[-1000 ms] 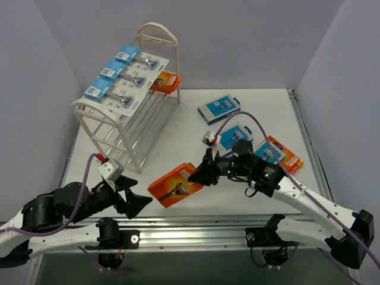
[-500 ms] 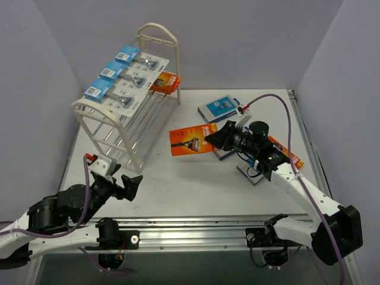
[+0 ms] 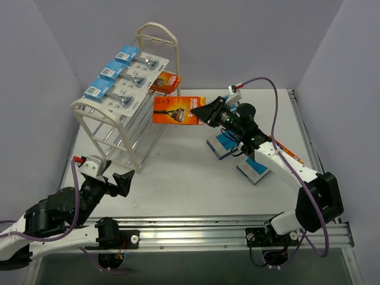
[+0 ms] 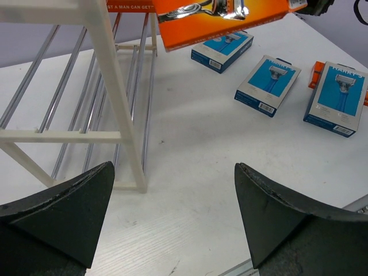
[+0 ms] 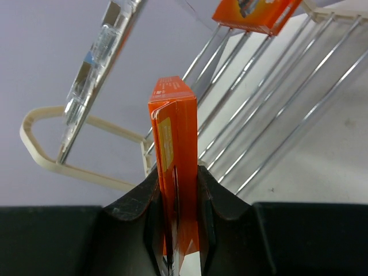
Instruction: Place and organize the shaving razors onto the shelf
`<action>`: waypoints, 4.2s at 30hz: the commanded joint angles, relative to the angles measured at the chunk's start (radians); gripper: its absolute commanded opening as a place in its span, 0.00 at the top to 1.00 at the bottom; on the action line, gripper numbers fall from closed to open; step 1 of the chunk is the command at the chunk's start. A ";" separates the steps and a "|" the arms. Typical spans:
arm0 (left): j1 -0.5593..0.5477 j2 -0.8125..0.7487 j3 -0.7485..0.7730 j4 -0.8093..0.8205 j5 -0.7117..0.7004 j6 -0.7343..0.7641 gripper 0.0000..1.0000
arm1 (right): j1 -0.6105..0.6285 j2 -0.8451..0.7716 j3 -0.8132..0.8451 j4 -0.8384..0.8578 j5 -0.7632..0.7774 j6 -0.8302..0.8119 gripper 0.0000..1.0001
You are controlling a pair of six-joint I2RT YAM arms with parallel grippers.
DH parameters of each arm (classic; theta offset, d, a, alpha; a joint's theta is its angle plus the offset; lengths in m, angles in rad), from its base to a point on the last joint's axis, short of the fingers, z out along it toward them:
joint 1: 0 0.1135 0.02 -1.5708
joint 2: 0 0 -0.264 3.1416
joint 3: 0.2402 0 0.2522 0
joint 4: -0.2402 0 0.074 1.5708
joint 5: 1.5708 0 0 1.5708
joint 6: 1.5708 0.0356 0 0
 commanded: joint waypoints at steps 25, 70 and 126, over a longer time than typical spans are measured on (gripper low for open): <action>0.010 0.002 0.008 0.036 0.047 0.023 0.06 | 0.206 0.490 0.377 0.352 0.344 0.179 1.00; 0.013 -0.032 0.002 0.034 0.067 0.018 0.06 | 0.258 0.797 0.658 0.289 0.550 0.254 0.84; 0.013 -0.043 0.002 0.037 0.086 0.025 0.06 | 0.288 0.762 0.764 0.043 0.518 0.076 0.70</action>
